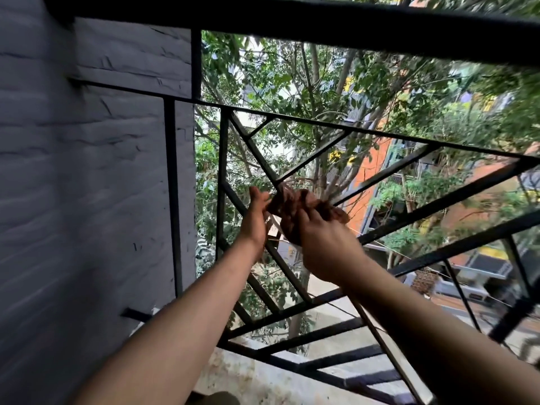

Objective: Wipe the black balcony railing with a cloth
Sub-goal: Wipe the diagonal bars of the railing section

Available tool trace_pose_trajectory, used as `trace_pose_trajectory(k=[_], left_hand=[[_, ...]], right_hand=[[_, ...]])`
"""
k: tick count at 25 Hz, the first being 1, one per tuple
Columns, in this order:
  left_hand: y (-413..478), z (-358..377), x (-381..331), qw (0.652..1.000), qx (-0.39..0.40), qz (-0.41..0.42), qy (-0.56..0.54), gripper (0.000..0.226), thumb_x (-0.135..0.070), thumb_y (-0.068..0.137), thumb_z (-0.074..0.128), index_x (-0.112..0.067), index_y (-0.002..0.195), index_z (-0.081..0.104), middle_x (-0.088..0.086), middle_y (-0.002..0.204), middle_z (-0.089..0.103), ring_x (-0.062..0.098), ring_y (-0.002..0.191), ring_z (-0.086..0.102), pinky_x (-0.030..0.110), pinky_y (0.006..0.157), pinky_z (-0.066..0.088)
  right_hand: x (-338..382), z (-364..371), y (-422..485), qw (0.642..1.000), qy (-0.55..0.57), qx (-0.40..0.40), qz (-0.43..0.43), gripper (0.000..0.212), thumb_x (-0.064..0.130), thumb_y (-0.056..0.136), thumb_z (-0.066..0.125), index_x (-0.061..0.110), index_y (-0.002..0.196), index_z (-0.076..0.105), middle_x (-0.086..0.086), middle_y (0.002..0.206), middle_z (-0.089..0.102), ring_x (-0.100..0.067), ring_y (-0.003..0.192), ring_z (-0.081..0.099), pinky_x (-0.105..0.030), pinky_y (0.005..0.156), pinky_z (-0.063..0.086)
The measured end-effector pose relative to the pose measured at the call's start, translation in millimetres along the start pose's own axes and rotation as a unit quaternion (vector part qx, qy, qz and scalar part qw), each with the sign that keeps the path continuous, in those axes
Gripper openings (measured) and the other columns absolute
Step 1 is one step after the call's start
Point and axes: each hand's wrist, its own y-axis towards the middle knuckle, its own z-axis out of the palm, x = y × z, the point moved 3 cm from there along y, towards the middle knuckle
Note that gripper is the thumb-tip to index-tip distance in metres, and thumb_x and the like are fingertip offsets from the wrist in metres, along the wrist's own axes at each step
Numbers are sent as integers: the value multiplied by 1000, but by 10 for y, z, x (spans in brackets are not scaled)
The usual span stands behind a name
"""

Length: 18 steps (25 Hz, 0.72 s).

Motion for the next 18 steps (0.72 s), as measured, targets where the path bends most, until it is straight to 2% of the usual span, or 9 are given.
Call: trace_pose_trajectory(k=[2,4,7,8,10,12,13,15,18], left_hand=[[-4,-14,27,1000,6,-2,-18,101,-90,79,26,-19,148,43,10,152,47,22,138,45,49,121,26],[-11,-28,66,999,35,5,-42,101,-92,78,32,-17,145,46,7,147,55,21,136,49,52,120,28],[-42,0,33,999,36,21,-31,81,-86,83,27,-30,126,65,1,135,65,20,132,53,55,117,29],[-58,33,-5,999,35,19,-24,77,-85,83,25,-35,124,67,-1,135,65,18,133,52,55,118,28],[-82,105,-74,998,58,13,-24,85,-86,83,24,-28,127,67,1,134,66,18,131,55,52,117,30],[-68,155,-196,998,61,25,-18,89,-79,92,18,-10,121,67,12,124,70,27,121,63,45,110,38],[-53,174,-279,998,51,29,-7,84,-73,96,15,-9,115,66,15,121,70,30,117,64,42,105,40],[29,192,-369,999,32,28,4,77,-71,98,13,-15,119,62,9,123,69,26,121,61,41,102,36],[141,172,-375,999,37,-2,7,89,-78,93,10,-16,145,48,-5,122,72,14,123,59,44,104,33]], right_hand=[[-6,-16,16,995,-85,43,7,39,17,98,43,11,136,46,-10,124,61,-32,90,68,-37,63,47],[139,-45,171,981,167,-15,96,40,21,93,47,13,133,49,-10,121,62,-34,96,67,-40,72,54],[195,2,541,652,720,-58,229,25,7,96,52,11,120,57,-11,109,69,-26,86,68,-31,59,55],[168,-27,589,608,754,-62,242,21,1,96,52,12,113,57,-13,106,68,-22,79,65,-28,53,52],[92,12,476,748,633,-65,189,26,3,100,48,17,121,53,-16,115,65,-21,78,62,-25,53,48],[61,79,202,951,300,-33,64,46,16,105,41,22,150,36,-14,143,55,-22,82,62,-27,61,50],[-10,63,55,992,122,-8,12,51,19,105,39,22,155,28,-11,147,52,-20,77,59,-29,62,50],[-150,-87,-119,993,-106,48,-32,46,20,104,38,18,151,34,-6,131,59,-16,68,51,-31,60,46],[-92,-280,-98,994,-106,18,10,44,20,102,41,14,145,38,-7,122,61,-19,71,54,-31,63,47]])
